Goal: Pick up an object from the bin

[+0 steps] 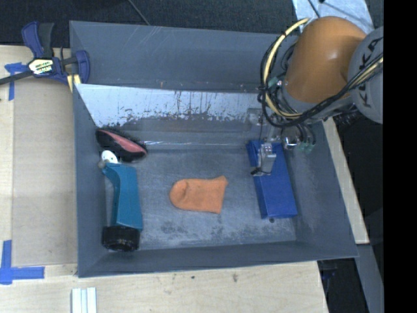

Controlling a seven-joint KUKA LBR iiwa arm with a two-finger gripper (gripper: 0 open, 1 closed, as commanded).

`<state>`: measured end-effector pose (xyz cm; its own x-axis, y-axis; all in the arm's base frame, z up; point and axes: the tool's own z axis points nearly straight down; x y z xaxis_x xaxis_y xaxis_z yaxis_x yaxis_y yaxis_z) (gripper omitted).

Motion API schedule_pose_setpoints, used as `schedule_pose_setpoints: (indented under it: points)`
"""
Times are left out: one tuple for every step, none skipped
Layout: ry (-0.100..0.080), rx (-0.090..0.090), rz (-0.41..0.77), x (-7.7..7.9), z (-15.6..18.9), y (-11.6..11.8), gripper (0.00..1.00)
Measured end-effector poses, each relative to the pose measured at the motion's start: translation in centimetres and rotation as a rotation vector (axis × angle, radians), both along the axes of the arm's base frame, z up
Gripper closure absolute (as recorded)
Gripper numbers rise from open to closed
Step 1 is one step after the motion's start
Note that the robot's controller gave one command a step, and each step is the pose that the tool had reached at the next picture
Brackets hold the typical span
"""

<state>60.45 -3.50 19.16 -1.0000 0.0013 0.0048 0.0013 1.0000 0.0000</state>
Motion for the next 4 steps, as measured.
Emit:
schedule_pose_setpoints:
  points:
    - [-0.009,0.0,0.0,0.2,0.5,0.0,0.0]
    - [-0.014,-0.001,0.046,0.6,-3.6,3.0,0.0]
    - [-0.006,0.001,0.064,-1.9,-7.6,4.7,0.0]
    - [-0.008,0.001,0.16,-1.2,-11.1,7.1,1.0]
